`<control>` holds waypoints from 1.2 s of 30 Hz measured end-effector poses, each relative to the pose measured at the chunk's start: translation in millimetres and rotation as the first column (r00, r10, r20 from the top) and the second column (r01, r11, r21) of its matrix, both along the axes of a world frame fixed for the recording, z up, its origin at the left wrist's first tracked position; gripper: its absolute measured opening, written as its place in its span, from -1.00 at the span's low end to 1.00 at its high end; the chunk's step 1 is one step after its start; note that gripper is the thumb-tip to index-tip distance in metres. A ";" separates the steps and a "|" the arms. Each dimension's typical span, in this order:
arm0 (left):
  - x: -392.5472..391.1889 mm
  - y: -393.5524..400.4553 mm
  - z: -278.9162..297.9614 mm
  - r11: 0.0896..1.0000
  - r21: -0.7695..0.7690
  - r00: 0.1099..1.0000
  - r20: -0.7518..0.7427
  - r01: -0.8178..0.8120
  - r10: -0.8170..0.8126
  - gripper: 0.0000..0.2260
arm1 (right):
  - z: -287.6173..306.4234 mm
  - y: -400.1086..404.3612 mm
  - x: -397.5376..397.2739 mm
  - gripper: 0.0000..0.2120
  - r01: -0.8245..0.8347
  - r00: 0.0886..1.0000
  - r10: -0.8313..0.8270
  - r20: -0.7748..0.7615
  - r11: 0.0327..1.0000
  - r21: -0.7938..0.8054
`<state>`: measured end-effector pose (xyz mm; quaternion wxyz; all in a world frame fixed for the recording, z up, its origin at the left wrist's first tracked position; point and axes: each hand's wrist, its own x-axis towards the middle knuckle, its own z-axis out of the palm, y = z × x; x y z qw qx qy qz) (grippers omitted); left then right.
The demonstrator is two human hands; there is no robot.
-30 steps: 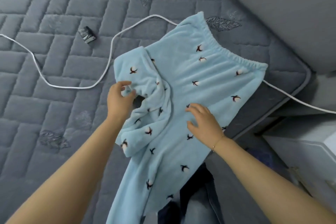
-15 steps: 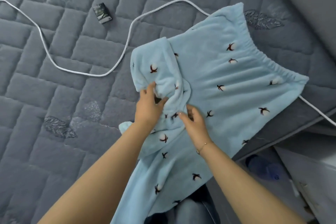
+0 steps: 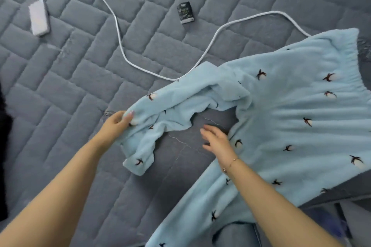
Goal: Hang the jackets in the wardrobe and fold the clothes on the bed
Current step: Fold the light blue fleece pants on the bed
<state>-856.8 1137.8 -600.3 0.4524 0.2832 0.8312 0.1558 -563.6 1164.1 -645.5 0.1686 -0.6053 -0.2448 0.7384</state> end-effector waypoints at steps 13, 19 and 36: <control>-109.4 -36.0 -3.5 0.921 0.313 0.946 -0.294 0.232 -0.139 -0.78 | -12.1 -12.6 -167.0 -0.79 0.413 0.886 -0.431 -0.170 0.901 -0.130; -203.1 -28.9 46.0 0.603 0.384 0.540 -0.837 0.699 -0.092 -0.95 | 9.0 -33.9 -258.6 -0.71 0.541 0.768 -0.590 -0.248 0.806 -0.239; -174.7 -104.6 -36.2 0.558 -0.290 0.359 0.524 -0.777 0.773 -0.68 | 4.9 -15.1 -237.4 -0.81 0.743 0.659 -0.750 0.052 0.638 -0.200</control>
